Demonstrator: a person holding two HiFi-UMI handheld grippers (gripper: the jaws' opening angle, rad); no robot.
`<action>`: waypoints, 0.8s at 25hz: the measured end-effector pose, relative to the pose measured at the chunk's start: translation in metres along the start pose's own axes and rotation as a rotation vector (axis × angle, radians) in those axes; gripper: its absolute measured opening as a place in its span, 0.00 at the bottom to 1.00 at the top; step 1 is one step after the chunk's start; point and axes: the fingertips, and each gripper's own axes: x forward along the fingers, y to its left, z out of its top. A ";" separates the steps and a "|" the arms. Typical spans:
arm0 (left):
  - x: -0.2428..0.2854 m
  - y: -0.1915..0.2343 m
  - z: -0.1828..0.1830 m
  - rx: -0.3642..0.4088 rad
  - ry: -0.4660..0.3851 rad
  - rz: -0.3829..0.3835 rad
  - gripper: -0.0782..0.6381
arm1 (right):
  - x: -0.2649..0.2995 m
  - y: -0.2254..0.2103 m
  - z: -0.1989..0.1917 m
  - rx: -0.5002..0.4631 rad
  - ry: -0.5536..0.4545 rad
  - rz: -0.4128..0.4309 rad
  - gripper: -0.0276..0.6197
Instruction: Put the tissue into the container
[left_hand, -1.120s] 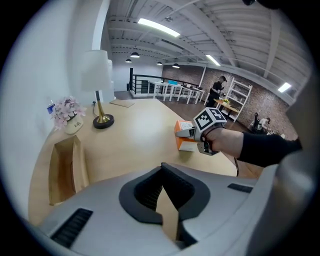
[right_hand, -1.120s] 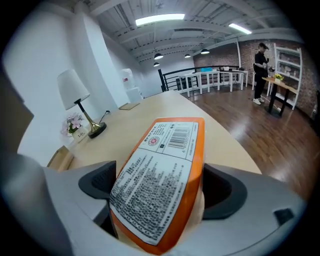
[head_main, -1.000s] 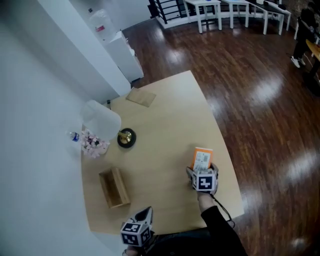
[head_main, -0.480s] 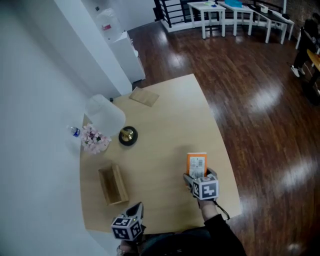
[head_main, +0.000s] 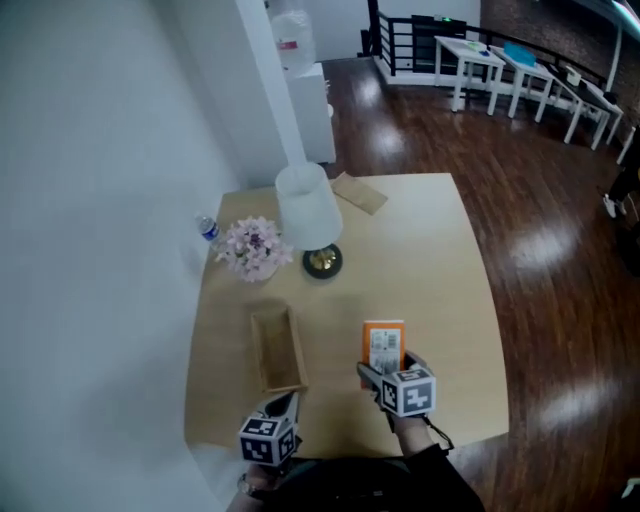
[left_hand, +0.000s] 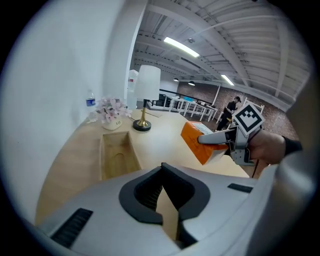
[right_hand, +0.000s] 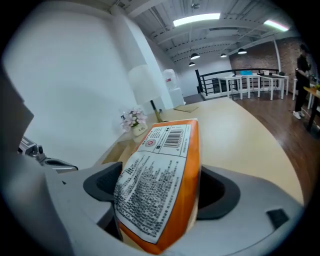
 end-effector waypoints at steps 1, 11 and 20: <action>-0.006 0.012 0.000 -0.006 -0.005 0.003 0.10 | 0.008 0.021 0.003 -0.014 0.004 0.018 0.75; -0.041 0.108 -0.003 -0.012 -0.041 -0.032 0.10 | 0.092 0.183 0.031 -0.095 0.013 0.131 0.75; -0.061 0.151 -0.027 -0.035 -0.023 -0.052 0.10 | 0.155 0.217 0.013 -0.169 0.107 0.101 0.75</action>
